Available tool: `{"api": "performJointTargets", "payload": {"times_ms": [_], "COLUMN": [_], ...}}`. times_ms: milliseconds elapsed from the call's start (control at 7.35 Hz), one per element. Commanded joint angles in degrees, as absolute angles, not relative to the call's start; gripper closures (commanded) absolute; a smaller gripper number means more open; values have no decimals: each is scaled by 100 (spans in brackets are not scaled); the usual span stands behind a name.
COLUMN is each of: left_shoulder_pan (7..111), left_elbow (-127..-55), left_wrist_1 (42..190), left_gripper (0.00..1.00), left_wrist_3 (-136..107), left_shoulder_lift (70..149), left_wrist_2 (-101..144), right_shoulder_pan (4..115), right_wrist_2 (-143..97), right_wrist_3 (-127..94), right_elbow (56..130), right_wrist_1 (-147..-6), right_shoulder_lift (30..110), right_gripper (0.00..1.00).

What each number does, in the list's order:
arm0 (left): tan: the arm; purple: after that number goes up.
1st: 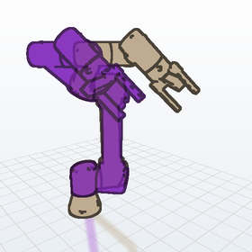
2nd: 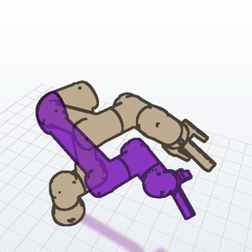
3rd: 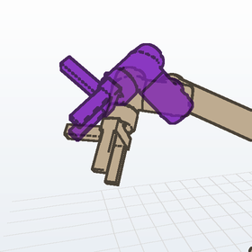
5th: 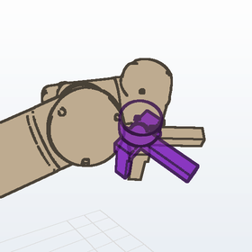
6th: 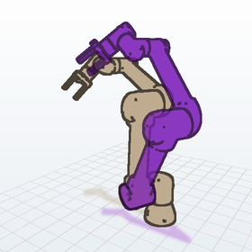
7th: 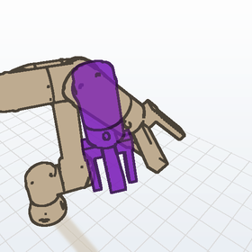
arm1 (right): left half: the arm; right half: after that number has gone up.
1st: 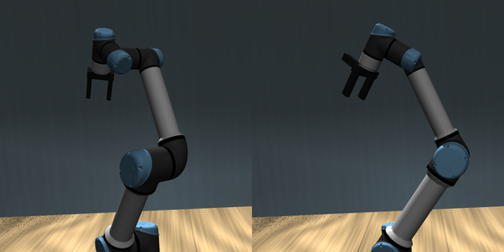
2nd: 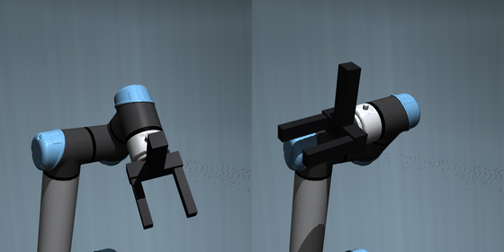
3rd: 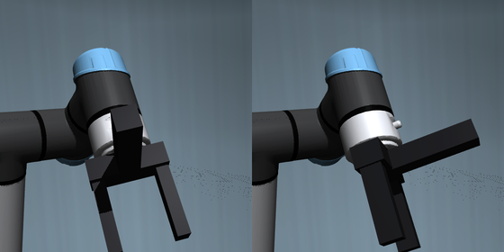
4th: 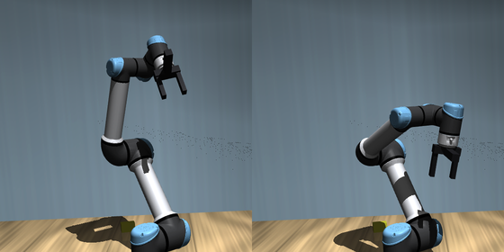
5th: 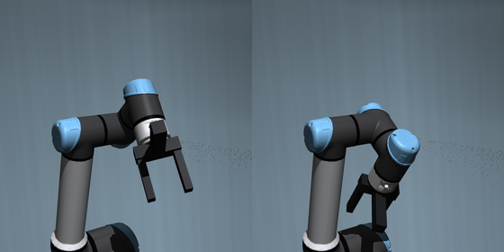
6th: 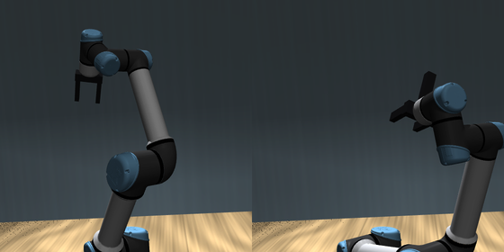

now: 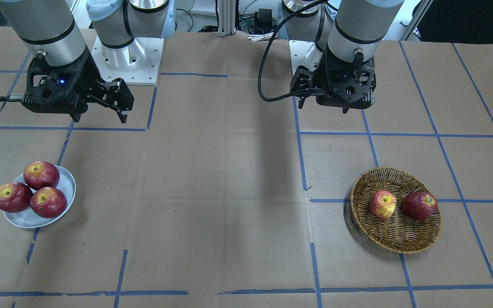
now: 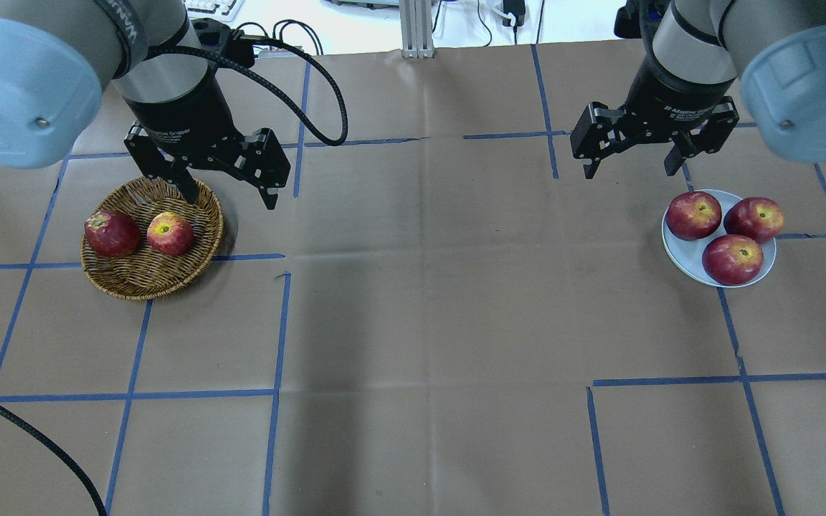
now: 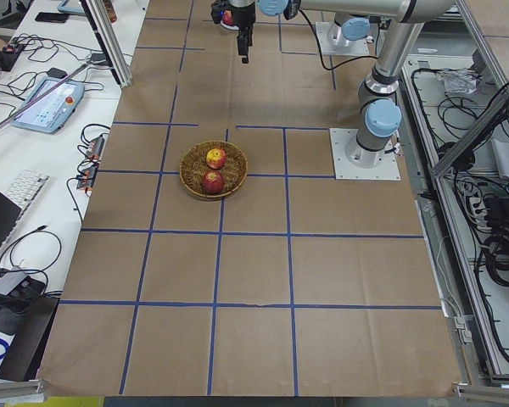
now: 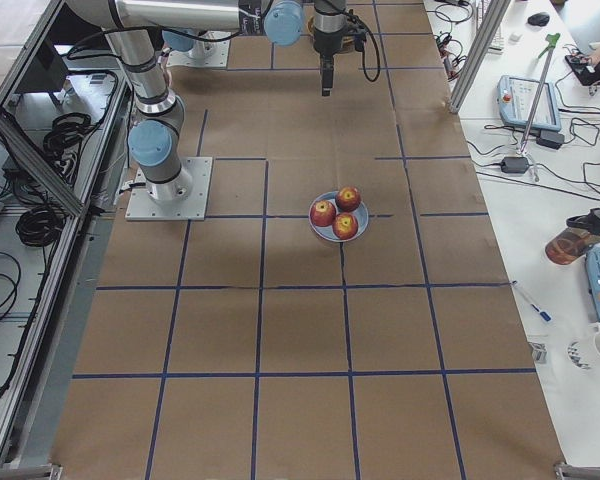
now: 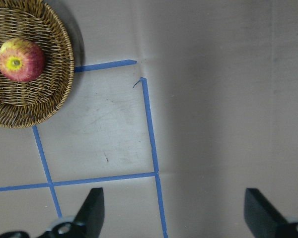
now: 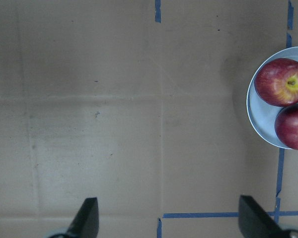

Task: Transfer apple from basket to plate

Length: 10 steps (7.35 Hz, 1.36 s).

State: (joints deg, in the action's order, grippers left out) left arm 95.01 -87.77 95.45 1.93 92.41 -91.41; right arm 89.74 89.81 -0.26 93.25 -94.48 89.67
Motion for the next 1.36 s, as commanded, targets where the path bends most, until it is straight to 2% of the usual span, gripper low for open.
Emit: {"api": "performJointTargets", "payload": {"times_ms": [0,1224], "left_shoulder_pan": [9501,9475], "left_elbow": [-8780,-8789], "left_wrist_1": [9545,9554], "left_gripper": [1,0], "left_wrist_3": [193,281], "left_shoulder_lift": [9237,9123], "left_wrist_2": [-9141,-9141], "right_shoulder_pan": [8974,8965], "right_wrist_2": [8982,8982], "right_wrist_3": [-26,-26], "right_elbow": [9334,9360], "right_wrist_1": [-9448,-9448], "right_shoulder_lift": [8965,9000], "right_gripper": [0,0]}}
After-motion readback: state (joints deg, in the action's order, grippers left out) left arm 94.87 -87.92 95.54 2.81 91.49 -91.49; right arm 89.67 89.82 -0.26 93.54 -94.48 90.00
